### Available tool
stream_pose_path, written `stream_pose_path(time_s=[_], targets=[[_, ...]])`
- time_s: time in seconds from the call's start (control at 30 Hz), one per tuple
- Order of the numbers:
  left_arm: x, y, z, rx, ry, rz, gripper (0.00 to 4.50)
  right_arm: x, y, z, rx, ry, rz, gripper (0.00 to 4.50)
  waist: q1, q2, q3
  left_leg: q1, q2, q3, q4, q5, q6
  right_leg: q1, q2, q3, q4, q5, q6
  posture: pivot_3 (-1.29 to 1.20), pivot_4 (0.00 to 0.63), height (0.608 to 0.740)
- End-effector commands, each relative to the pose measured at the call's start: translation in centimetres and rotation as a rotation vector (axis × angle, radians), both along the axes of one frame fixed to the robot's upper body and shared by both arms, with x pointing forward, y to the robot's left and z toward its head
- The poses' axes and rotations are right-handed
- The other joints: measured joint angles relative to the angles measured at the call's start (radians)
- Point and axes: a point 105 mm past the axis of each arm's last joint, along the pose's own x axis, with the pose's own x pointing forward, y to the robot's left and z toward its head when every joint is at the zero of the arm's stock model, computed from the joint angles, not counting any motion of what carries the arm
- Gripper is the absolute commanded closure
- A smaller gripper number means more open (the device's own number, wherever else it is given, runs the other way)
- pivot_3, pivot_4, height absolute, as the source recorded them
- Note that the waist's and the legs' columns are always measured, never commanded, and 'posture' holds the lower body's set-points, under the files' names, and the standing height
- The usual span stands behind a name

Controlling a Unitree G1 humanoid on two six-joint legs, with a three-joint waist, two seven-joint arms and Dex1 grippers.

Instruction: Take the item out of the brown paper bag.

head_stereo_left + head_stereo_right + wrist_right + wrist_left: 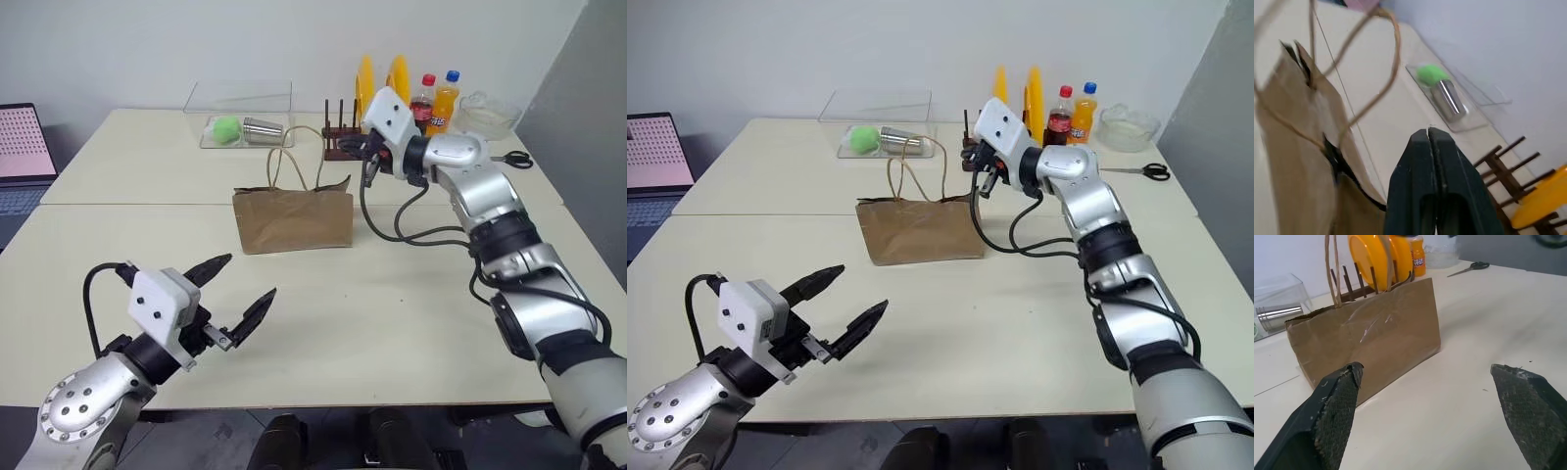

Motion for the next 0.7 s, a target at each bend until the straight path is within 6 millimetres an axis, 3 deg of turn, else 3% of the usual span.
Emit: stream_pose_path(time_s=[0.03, 0.3, 0.5, 0.7], targets=[[-0.2, -1.0, 0.5, 0.02, -0.047, -0.02, 0.06, 0.9, 1.0, -0.2, -0.118, -0.063, -0.023, 4.46, -0.003, 0.0, 0.0, 0.0, 0.0, 0.0, 0.0, 0.0, 0.0, 0.0, 0.0, 0.0, 0.0, 0.0, 0.0, 0.0, 0.15, 0.74], [0.3, -1.4, 0.4, 0.055, -0.053, -0.043, 0.06, 0.4, 2.5, -3.3, -0.308, -0.065, 0.059, 4.46, -0.004, 0.002, 0.001, 0.0, 0.0, -0.001, -0.001, 0.0, 0.0, 0.0, 0.0, 0.0, 0.0, 0.0, -0.001, 0.0, 0.15, 0.74], [-0.2, -1.0, -0.6, 0.098, -0.014, -0.066, 0.06, -1.9, 2.6, -4.1, -0.354, -0.013, 0.264, 4.46, -0.007, 0.003, 0.002, 0.0, 0.0, -0.001, -0.001, 0.0, 0.0, 0.0, 0.0, 0.0, 0.0, 0.0, -0.001, 0.0, 0.15, 0.74], [-1.9, -0.1, -2.8, 0.193, 0.054, -0.115, 0.06, -5.1, 2.0, -5.4, -0.366, 0.034, 0.44, 4.46, -0.007, 0.003, 0.002, 0.001, 0.0, -0.001, -0.005, 0.0, 0.0, 0.0, 0.0, -0.001, -0.002, 0.0, -0.001, 0.0, 0.15, 0.74]])
